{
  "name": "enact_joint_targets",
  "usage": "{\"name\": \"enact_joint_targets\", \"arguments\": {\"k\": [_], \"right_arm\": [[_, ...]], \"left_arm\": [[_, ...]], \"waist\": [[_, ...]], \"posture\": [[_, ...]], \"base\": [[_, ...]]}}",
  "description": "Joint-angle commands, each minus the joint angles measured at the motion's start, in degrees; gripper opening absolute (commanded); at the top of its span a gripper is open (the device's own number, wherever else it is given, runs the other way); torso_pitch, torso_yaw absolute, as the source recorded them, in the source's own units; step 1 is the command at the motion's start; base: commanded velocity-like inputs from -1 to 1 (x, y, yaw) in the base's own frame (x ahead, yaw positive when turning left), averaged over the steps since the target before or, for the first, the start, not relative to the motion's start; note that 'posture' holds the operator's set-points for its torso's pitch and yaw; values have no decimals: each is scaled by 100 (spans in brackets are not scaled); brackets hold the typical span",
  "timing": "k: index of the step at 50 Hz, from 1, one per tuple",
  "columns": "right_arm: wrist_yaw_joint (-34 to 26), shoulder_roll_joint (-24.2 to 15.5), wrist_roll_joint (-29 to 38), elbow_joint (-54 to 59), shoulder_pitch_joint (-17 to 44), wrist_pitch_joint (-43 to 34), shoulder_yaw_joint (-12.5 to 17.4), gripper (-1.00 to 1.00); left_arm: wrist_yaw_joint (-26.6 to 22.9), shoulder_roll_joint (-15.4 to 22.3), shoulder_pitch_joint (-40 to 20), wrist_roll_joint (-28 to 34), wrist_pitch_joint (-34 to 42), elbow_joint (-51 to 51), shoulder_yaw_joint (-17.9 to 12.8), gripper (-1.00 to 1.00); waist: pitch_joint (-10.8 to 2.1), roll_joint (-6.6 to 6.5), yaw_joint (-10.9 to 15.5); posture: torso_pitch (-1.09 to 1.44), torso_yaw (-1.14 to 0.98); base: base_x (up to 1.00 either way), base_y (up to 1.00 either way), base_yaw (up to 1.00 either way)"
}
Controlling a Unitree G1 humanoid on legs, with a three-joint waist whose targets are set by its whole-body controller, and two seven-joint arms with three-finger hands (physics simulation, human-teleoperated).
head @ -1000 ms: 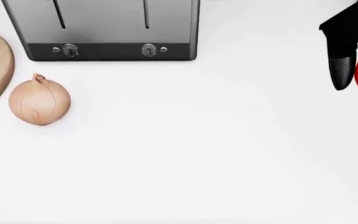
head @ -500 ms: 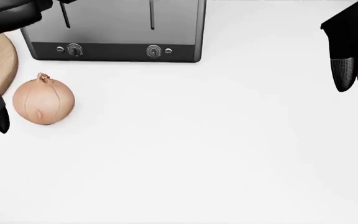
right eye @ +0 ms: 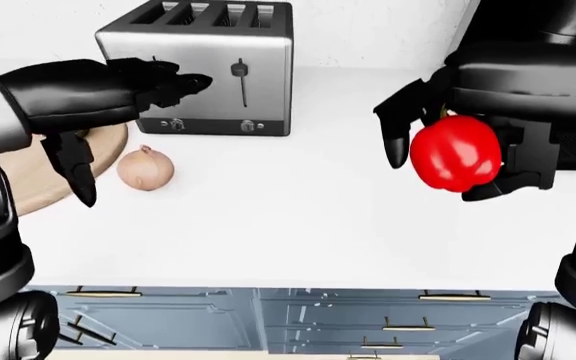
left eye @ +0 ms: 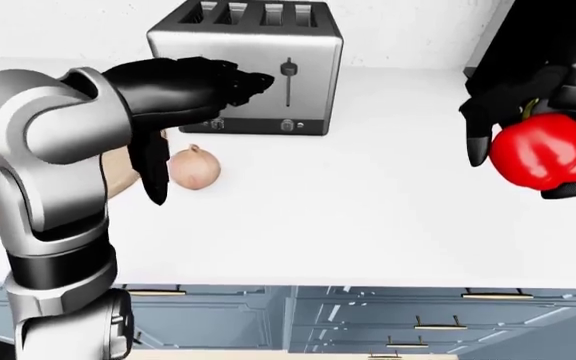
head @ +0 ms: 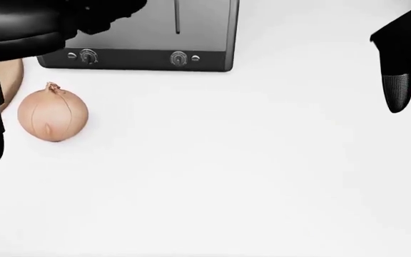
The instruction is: Place the avocado, onion, tomato and bell pepper on the cutting board.
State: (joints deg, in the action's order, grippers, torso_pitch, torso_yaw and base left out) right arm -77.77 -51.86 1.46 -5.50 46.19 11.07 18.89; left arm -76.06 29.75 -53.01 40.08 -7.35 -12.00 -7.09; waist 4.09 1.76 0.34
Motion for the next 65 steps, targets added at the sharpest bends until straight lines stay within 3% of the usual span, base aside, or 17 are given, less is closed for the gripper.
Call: {"name": "enact_joint_targets", "arguments": {"k": [1,13,28,37,55,65], "right_arm": [[121,-104,-56,-70,150,12,146,-100],[123,-115,-78,-61,105,47,166,-100],[135,-150,-139,-101,59,-2,201,-100],[131,-159,-172,-139,19,-21,217,-100],[126,-87,-152,-270,-64,-88,212,-100],[97,-93,-141,-190,21,-56,192,-100]], "left_arm": [[102,20,-210,87,-108,12,-52,100],[-253,-110,-150,330,-346,92,-20,100],[-257,-413,93,605,-578,233,79,100],[-324,-335,203,647,-721,294,45,100],[240,-94,59,795,-922,1173,-50,100],[330,-187,128,840,-860,1252,7,100]], "waist": [[-149,19,2],[-155,31,-1],[-173,51,5],[-175,49,6],[-197,35,0],[-205,26,-3]], "posture": [[0,0],[0,0],[0,0],[0,0],[0,0],[0,0]], "base": [[0,0,0],[0,0,0],[0,0,0],[0,0,0],[0,0,0],[0,0,0]]}}
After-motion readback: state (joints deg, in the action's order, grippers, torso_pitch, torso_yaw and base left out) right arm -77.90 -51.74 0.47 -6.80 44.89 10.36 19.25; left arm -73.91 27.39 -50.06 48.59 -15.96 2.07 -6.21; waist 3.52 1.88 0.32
